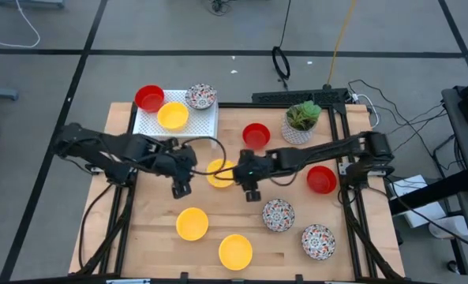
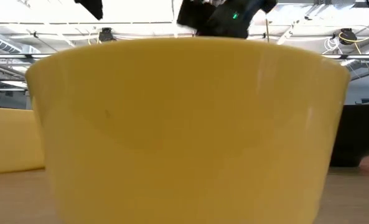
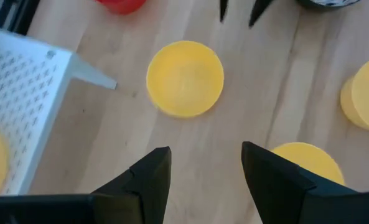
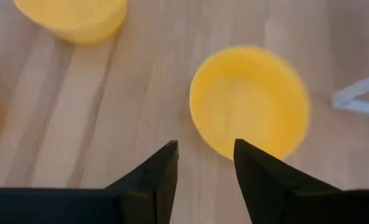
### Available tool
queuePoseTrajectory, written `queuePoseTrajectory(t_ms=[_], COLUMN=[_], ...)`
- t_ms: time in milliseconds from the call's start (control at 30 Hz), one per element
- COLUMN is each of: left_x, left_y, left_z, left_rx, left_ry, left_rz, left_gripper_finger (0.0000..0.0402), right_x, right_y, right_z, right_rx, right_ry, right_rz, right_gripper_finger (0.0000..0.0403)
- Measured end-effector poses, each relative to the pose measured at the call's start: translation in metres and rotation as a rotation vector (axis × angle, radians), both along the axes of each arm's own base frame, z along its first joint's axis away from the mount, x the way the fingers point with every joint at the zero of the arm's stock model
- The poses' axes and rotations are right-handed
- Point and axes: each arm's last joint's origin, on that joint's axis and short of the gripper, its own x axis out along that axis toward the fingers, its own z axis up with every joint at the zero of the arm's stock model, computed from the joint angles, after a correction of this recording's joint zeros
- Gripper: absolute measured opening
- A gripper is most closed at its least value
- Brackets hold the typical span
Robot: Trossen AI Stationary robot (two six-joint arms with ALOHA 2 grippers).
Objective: Pick & Place Mini bowls
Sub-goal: Stack the top yellow bowl on the yellow bowl on the shelf
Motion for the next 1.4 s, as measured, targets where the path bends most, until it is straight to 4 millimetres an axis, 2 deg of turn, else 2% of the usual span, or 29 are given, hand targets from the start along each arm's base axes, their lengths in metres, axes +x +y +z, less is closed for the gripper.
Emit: queuePoseTrajectory(t_ms=[167, 300, 500, 667, 833, 1100, 1400], left_x=[0.021, 0.039, 0.066, 0.086, 0.099, 0.107, 0.104], left_y=[-0.001, 0.000, 0.003, 0.005, 0.006, 0.004, 0.004], left_z=[-0.025, -0.042, -0.060, -0.079, -0.101, -0.125, -0.143], left_rx=[0.051, 0.069, 0.071, 0.064, 0.008, -0.017, 0.029], left_ry=[0.009, -0.034, -0.106, -0.100, -0.042, 0.060, 0.120], left_rz=[-0.092, -0.129, -0.127, -0.118, -0.143, -0.186, -0.286], left_gripper_finger=[0.0200, 0.0200, 0.0200, 0.0201, 0.0222, 0.0273, 0.0265], right_x=[-0.045, -0.084, -0.131, -0.160, -0.177, -0.185, -0.186], right_y=[-0.005, -0.008, -0.010, -0.012, -0.013, -0.014, -0.014], right_z=[0.021, 0.022, 0.006, -0.015, -0.030, -0.038, -0.043], right_rx=[0.016, 0.062, 0.171, 0.241, 0.290, 0.306, 0.305], right_ry=[-0.065, -0.148, -0.332, -0.403, -0.437, -0.431, -0.424], right_rz=[-0.024, -0.063, -0.127, -0.168, -0.196, -0.213, -0.214], right_gripper_finger=[0.0136, 0.0133, 0.0136, 0.0137, 0.0137, 0.0137, 0.0137])
